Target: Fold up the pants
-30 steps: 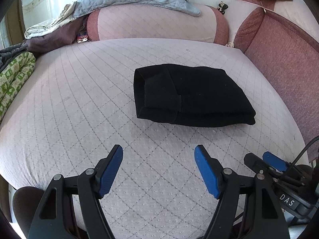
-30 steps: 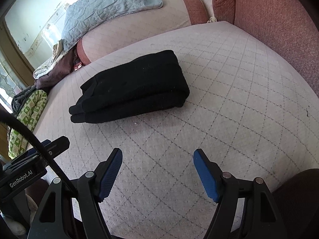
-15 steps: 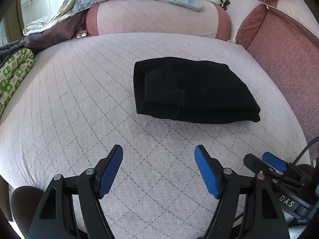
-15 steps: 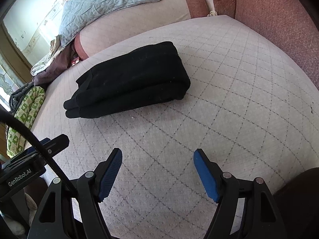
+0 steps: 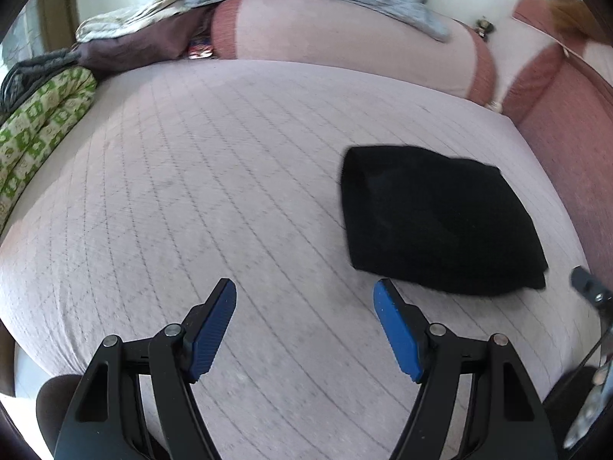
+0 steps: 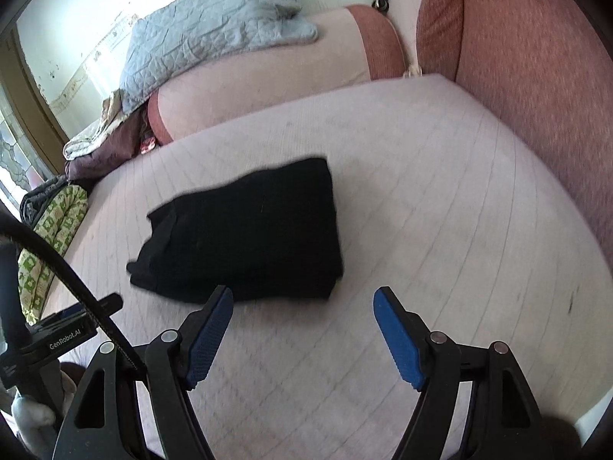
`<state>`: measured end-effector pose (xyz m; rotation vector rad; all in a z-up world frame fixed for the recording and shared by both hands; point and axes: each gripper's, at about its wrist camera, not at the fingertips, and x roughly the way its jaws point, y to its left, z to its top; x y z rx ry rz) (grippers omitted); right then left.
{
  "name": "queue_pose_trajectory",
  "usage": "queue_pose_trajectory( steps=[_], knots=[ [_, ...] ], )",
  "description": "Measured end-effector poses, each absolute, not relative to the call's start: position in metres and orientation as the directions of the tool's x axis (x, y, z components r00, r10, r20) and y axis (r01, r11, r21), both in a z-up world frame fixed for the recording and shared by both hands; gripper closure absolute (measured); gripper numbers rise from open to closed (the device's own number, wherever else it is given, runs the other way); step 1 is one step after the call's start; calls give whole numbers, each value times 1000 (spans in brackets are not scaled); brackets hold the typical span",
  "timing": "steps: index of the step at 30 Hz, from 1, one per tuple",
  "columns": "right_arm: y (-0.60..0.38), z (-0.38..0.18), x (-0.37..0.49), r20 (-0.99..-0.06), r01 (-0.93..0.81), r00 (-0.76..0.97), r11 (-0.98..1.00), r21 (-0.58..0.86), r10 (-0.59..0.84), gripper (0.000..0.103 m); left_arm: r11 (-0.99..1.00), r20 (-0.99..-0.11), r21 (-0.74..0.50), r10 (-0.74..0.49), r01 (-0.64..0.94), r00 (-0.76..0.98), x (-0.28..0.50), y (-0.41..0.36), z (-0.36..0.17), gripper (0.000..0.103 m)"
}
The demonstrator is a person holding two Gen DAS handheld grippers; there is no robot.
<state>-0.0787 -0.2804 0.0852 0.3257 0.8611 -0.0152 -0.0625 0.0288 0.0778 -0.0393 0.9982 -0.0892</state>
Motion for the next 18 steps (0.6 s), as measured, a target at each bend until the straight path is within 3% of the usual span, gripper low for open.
queue_pose_trajectory(
  steps=[3, 8, 14, 18],
  knots=[
    [-292, 92, -57, -741, 139, 664, 955, 261, 106, 19, 989, -845, -146, -142, 32, 516, -45, 40, 75, 29],
    [-313, 81, -12, -758, 141, 640, 950, 277, 126, 18, 914, -811, -405, -379, 40, 445, -2, 49, 65, 30],
    [-343, 40, 45, -762, 183, 577, 862, 472, 295, 18, 845, -780, -529, -521, 80, 348, 43, 35, 35, 30],
    [-350, 12, 63, -724, 197, 556, 781, 593, 409, 18, 808, -751, -584, -574, 78, 325, 57, 28, 24, 24]
  ],
)
